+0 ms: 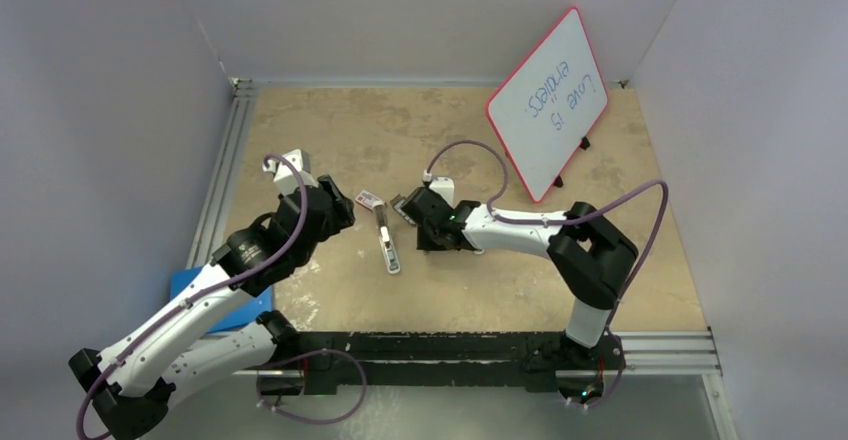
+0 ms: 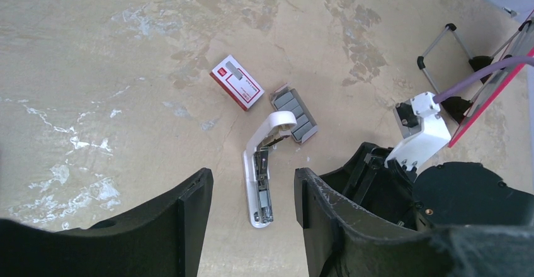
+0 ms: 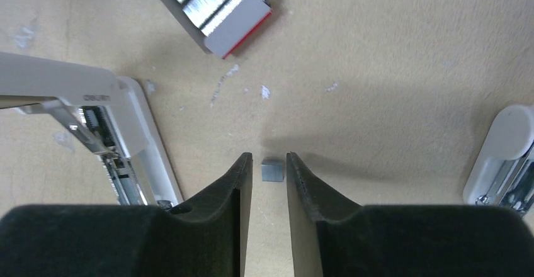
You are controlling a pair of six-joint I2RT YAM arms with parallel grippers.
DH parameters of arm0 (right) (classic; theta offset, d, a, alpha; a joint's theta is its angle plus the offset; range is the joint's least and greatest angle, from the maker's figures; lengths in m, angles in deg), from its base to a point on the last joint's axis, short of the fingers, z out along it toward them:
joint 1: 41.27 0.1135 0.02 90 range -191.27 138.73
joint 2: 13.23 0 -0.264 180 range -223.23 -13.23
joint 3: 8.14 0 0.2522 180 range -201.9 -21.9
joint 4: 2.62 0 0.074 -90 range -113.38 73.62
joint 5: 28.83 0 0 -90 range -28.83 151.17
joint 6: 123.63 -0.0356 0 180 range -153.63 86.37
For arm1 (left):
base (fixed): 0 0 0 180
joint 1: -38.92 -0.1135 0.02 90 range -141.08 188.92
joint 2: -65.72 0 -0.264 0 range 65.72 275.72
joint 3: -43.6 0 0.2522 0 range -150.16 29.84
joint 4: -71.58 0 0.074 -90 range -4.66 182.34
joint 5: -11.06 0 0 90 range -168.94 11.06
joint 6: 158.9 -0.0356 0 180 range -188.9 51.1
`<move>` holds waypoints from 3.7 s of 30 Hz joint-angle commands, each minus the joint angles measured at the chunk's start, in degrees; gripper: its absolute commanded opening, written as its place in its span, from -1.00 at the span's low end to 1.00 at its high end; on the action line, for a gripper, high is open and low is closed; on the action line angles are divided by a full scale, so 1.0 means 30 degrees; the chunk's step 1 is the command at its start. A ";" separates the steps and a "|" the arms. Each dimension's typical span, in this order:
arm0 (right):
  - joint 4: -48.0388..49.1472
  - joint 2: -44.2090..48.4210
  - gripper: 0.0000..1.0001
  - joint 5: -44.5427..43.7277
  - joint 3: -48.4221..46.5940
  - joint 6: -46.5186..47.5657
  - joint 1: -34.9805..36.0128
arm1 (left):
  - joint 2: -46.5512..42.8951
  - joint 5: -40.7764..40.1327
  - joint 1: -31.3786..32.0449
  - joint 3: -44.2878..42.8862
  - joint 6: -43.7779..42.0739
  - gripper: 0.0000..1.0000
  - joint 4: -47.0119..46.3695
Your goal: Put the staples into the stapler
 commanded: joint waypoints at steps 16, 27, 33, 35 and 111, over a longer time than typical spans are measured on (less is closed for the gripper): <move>-0.2200 -0.1771 -0.72 -0.2480 -0.2267 0.1905 0.0068 | -0.0370 -0.0099 -0.0066 0.0045 -0.0287 0.01 -0.0497; -0.1634 -0.0834 -0.71 -0.0311 -0.1087 0.3239 0.0431 | -0.0348 -0.0012 -0.0066 0.0119 -0.0227 0.01 -0.0556; -0.1723 -0.0767 -0.71 0.0103 -0.0835 0.3338 0.0842 | -0.0404 -0.0012 -0.0066 0.0121 -0.0254 0.01 -0.0527; -0.1572 -0.0644 -0.71 0.0334 -0.0668 0.3487 0.0941 | -0.0405 -0.0040 -0.0051 0.0129 -0.0226 0.01 -0.0527; -0.2854 -0.1609 -0.53 0.0633 -0.2400 0.2236 0.2429 | -0.0411 -0.0128 -0.0066 0.0159 -0.0182 0.01 -0.0468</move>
